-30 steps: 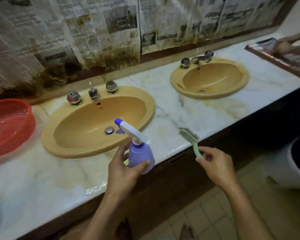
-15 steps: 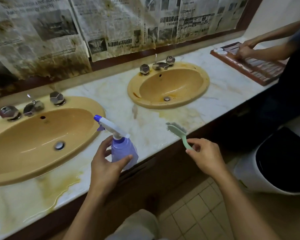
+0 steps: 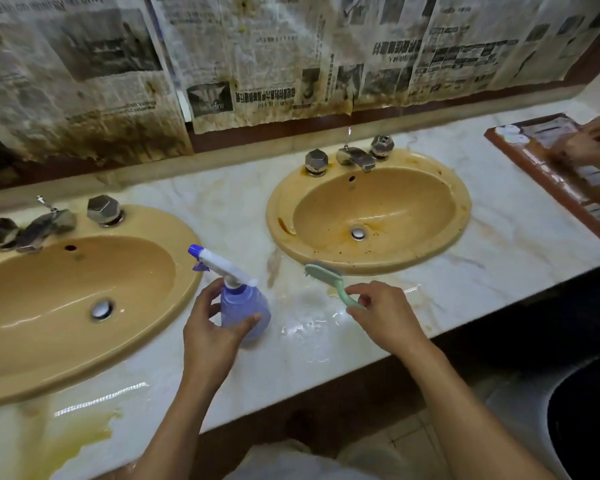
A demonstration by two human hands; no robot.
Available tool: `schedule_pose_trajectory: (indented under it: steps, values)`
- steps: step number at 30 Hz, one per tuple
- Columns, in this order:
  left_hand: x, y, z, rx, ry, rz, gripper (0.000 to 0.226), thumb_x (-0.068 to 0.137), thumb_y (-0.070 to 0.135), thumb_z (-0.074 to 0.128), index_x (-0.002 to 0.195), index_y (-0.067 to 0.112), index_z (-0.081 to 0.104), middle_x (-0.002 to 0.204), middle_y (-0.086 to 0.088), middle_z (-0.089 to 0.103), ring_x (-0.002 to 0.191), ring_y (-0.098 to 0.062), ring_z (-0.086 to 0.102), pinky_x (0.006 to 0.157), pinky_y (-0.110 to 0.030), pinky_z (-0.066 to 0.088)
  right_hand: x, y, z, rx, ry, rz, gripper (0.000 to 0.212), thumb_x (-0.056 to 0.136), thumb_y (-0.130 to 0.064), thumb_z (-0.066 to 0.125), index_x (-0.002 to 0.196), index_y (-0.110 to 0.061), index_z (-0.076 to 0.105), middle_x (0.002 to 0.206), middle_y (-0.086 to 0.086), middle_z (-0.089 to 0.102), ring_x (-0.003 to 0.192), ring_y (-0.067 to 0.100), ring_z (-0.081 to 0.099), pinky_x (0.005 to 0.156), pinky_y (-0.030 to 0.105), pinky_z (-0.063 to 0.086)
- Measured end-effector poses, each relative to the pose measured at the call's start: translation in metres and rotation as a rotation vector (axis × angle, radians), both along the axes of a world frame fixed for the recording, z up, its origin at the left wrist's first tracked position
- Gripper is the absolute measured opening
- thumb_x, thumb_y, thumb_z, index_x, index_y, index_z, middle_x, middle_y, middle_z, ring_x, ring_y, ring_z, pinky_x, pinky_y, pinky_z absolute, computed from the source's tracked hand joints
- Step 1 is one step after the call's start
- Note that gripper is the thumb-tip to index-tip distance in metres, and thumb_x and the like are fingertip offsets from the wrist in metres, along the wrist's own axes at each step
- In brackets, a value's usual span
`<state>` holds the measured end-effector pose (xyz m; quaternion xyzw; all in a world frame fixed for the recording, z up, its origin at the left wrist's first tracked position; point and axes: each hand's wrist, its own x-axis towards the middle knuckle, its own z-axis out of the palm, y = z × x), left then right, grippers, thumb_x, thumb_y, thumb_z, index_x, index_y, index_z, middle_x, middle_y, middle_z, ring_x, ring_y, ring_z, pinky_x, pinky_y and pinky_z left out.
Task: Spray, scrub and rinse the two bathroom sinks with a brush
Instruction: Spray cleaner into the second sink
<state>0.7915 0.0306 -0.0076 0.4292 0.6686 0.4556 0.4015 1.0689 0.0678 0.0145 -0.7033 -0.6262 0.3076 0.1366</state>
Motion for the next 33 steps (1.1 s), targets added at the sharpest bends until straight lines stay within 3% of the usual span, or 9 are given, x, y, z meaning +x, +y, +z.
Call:
schedule_pose_trajectory:
  steps: [4,8,11,14,21,25,29,33]
  values:
    - [0.004,0.018,-0.006,-0.014,0.002,0.104,0.071,0.074,0.011,0.091,0.134,0.03,0.057,0.13,0.011,0.065,0.116,-0.011,0.061,0.091,-0.036,0.054,-0.016,0.043,-0.024,-0.004,0.019,0.126,0.029,0.089,-0.026,0.074,0.118,-0.031,0.073,0.08,-0.01,0.059,0.075,0.014,0.057,0.057,0.024,0.037]
    - [0.016,0.03,-0.006,-0.006,0.002,0.227,0.068,0.076,0.005,0.088,0.132,0.027,0.058,0.124,0.012,0.067,0.113,-0.006,0.061,0.078,-0.02,0.049,-0.034,0.08,-0.041,-0.001,-0.026,0.297,0.035,0.092,-0.024,0.069,0.126,-0.029,0.072,0.105,0.003,0.072,0.095,0.023,0.065,0.071,0.031,0.047]
    - [0.026,0.035,-0.008,-0.018,0.006,0.3,0.067,0.077,0.006,0.088,0.132,0.031,0.058,0.124,0.015,0.067,0.114,-0.005,0.062,0.081,-0.023,0.051,-0.044,0.093,-0.048,0.012,-0.039,0.389,0.033,0.094,-0.023,0.068,0.127,-0.026,0.072,0.118,0.004,0.071,0.106,0.025,0.066,0.076,0.028,0.046]
    - [0.037,0.033,-0.014,-0.037,0.003,0.364,0.07,0.077,0.009,0.088,0.135,0.034,0.058,0.129,0.014,0.066,0.118,-0.011,0.063,0.087,-0.031,0.054,-0.047,0.098,-0.058,0.047,-0.067,0.486,0.029,0.096,-0.024,0.065,0.125,-0.023,0.071,0.116,0.006,0.07,0.106,0.028,0.066,0.082,0.034,0.053]
    - [0.051,0.022,-0.019,-0.065,0.004,0.378,0.078,0.079,0.019,0.088,0.147,0.033,0.051,0.139,0.014,0.062,0.127,-0.014,0.059,0.101,-0.039,0.053,-0.051,0.101,-0.07,0.112,-0.222,0.664,0.019,0.101,-0.025,0.056,0.113,-0.014,0.066,0.106,0.011,0.062,0.097,0.031,0.064,0.073,0.034,0.049]
    - [0.05,0.016,-0.024,-0.077,0.04,0.361,0.083,0.077,0.019,0.09,0.149,0.031,0.049,0.138,0.014,0.062,0.124,-0.009,0.06,0.097,-0.035,0.054,-0.052,0.103,-0.066,0.066,-0.138,0.644,0.026,0.098,-0.03,0.063,0.119,-0.015,0.065,0.112,0.01,0.061,0.105,0.031,0.062,0.075,0.034,0.047]
    - [0.053,0.013,-0.028,-0.1,0.086,0.362,0.079,0.079,0.021,0.089,0.143,0.04,0.048,0.13,0.02,0.062,0.119,-0.003,0.059,0.094,-0.029,0.049,-0.045,0.1,-0.057,0.057,-0.024,0.611,0.045,0.095,-0.032,0.07,0.138,-0.024,0.059,0.124,0.007,0.061,0.117,0.027,0.057,0.09,0.037,0.051]
    - [0.052,0.016,-0.024,-0.101,0.11,0.341,0.076,0.082,0.019,0.086,0.148,0.029,0.049,0.127,0.008,0.066,0.115,-0.011,0.062,0.095,-0.03,0.051,-0.048,0.1,-0.035,0.091,0.267,0.573,0.055,0.091,-0.027,0.076,0.141,-0.039,0.057,0.115,-0.007,0.062,0.105,0.011,0.058,0.092,0.027,0.048]
